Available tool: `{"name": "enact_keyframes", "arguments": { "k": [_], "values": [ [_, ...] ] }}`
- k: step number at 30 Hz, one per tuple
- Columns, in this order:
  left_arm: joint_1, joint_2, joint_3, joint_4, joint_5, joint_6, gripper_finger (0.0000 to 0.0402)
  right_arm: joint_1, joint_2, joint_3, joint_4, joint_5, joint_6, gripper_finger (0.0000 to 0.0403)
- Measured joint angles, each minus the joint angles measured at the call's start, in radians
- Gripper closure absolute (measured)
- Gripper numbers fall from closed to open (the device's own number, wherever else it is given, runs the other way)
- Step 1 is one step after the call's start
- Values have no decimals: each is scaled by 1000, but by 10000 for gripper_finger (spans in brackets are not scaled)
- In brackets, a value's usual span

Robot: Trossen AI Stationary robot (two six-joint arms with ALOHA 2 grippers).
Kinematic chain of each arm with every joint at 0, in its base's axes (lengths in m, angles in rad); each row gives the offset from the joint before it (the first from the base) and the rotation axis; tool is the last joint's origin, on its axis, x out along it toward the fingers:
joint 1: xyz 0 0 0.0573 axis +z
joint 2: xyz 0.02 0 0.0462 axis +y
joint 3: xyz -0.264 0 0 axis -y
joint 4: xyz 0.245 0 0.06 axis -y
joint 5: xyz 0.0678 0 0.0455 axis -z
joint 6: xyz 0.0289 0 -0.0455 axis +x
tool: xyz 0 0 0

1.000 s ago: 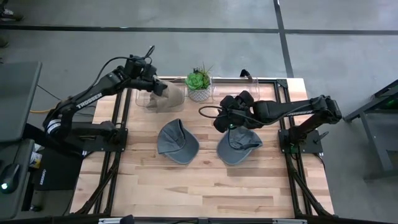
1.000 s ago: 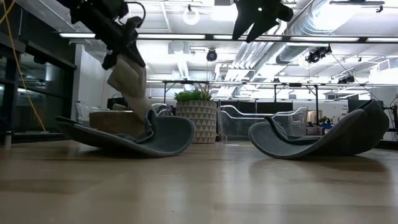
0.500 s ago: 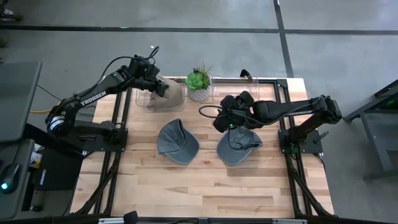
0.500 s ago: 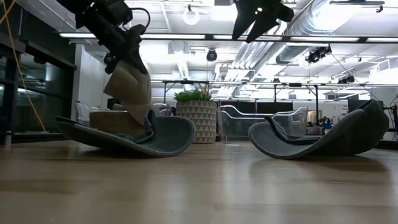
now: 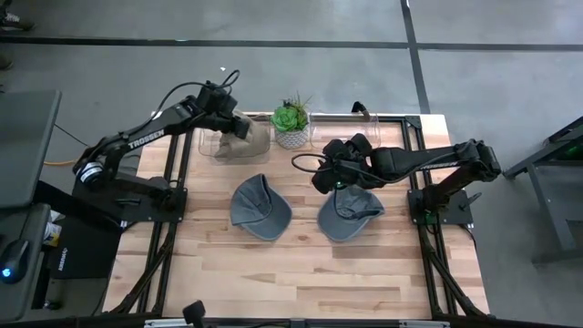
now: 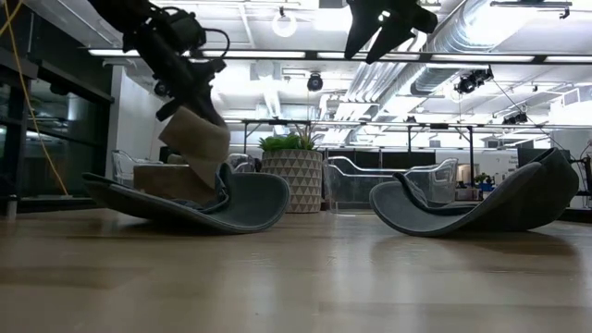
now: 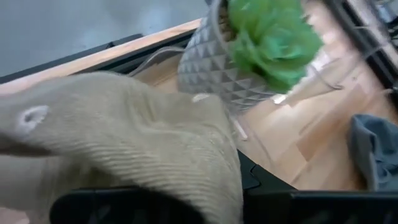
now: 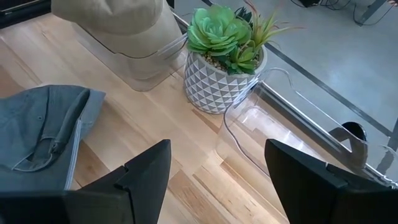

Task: Pick & Place hat
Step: Put the brown cap into the left transparent bin

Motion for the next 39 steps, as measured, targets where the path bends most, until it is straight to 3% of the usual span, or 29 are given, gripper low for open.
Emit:
{"name": "enact_keyframes", "arguments": {
  "k": [20,33,39],
  "values": [
    [0,21,0,-139,-319,-22,401,0,0,0,1,1,7,147],
    [0,21,0,-184,-463,-17,401,0,0,0,3,3,7,147],
    [0,21,0,-169,-352,-21,401,0,0,0,10,3,7,146]
  ]
}}
